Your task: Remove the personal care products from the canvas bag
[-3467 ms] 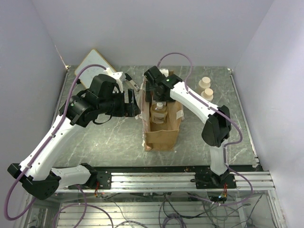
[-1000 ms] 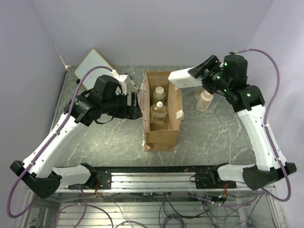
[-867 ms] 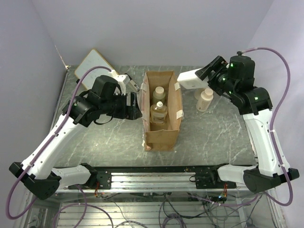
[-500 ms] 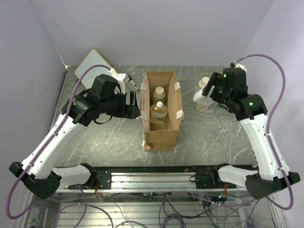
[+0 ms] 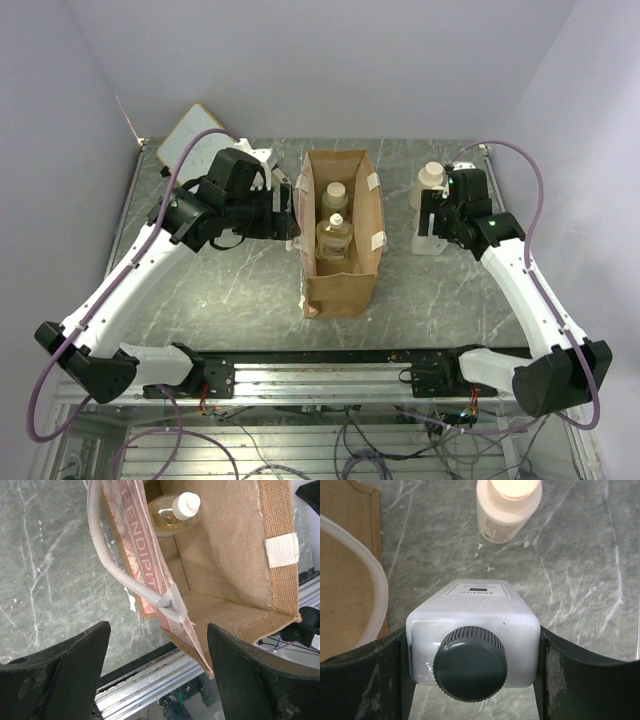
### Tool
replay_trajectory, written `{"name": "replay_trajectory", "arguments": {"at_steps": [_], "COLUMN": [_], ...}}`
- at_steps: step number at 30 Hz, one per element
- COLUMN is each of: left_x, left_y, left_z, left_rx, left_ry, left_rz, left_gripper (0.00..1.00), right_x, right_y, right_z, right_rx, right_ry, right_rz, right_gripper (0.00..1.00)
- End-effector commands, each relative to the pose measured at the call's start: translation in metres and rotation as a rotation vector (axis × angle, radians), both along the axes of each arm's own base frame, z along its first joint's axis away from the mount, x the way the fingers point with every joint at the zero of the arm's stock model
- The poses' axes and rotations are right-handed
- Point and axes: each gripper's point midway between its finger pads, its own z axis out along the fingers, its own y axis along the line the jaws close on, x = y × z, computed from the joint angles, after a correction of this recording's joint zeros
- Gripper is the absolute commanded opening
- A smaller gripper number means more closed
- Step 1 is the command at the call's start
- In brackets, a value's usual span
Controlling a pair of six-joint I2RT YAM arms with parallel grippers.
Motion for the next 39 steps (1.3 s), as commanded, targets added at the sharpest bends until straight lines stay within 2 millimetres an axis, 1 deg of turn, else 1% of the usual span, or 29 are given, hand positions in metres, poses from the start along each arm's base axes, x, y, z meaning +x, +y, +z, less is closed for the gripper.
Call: {"name": "replay_trajectory", "arguments": {"at_steps": [1, 3, 5, 7, 9, 10, 12, 15, 21, 23, 26, 29, 30, 34, 36, 38, 39], "left_x": [0.013, 0.017, 0.021, 0.025, 0.026, 0.027, 0.028, 0.032, 0.039, 0.041, 0.041, 0.04, 0.039, 0.032, 0.027, 0.021, 0.018], "left_y": [-0.007, -0.008, -0.008, -0.009, -0.011, -0.012, -0.013, -0.013, -0.015, -0.014, -0.013, -0.01, -0.009, -0.005, -0.005, -0.004, -0.003], "left_z": [0.004, 0.005, 0.007, 0.005, 0.002, 0.001, -0.001, -0.002, -0.004, -0.003, 0.0, 0.002, 0.004, 0.009, 0.01, 0.013, 0.013], "left_rx": [-0.024, -0.018, -0.012, -0.005, -0.001, -0.001, 0.006, 0.021, 0.023, 0.028, 0.026, 0.023, 0.023, 0.01, -0.003, -0.015, -0.015], "left_ry": [-0.005, -0.003, -0.003, 0.004, 0.017, 0.025, 0.031, 0.031, 0.038, 0.031, 0.023, 0.02, 0.015, 0.008, 0.013, 0.01, 0.01], "left_rz": [0.021, 0.028, 0.037, 0.044, 0.041, 0.039, 0.039, 0.043, 0.033, 0.032, 0.033, 0.035, 0.037, 0.029, 0.019, 0.007, 0.003], "left_gripper": [0.89, 0.89, 0.89, 0.89, 0.88, 0.88, 0.88, 0.88, 0.88, 0.88, 0.88, 0.88, 0.88, 0.88, 0.88, 0.88, 0.88], "right_x": [0.049, 0.053, 0.055, 0.058, 0.062, 0.063, 0.061, 0.061, 0.061, 0.062, 0.065, 0.066, 0.064, 0.058, 0.056, 0.053, 0.053], "right_y": [0.012, 0.013, 0.008, -0.002, -0.016, -0.021, -0.032, -0.046, -0.034, -0.036, -0.042, -0.047, -0.049, -0.054, -0.056, -0.056, -0.056], "right_z": [0.029, 0.017, 0.001, -0.011, -0.016, -0.015, -0.031, -0.039, -0.052, -0.054, -0.063, -0.066, -0.066, -0.068, -0.065, -0.062, -0.054], "right_rx": [0.026, 0.03, 0.008, -0.036, -0.055, -0.054, -0.056, -0.024, 0.029, 0.019, -0.01, -0.026, -0.028, -0.031, -0.027, -0.017, -0.011], "right_ry": [-0.216, -0.191, -0.164, -0.16, -0.172, -0.181, -0.154, -0.146, -0.138, -0.141, -0.117, -0.096, -0.089, -0.052, -0.035, -0.013, -0.015], "right_rz": [0.135, 0.171, 0.176, 0.162, 0.134, 0.133, 0.121, 0.08, 0.149, 0.15, 0.132, 0.107, 0.092, 0.054, 0.033, 0.017, 0.006], "right_gripper": [0.0, 0.0, 0.0, 0.0, 0.0, 0.0, 0.0, 0.0, 0.0, 0.0, 0.01, 0.12, 0.19, 0.62, 0.73, 0.8, 0.86]}}
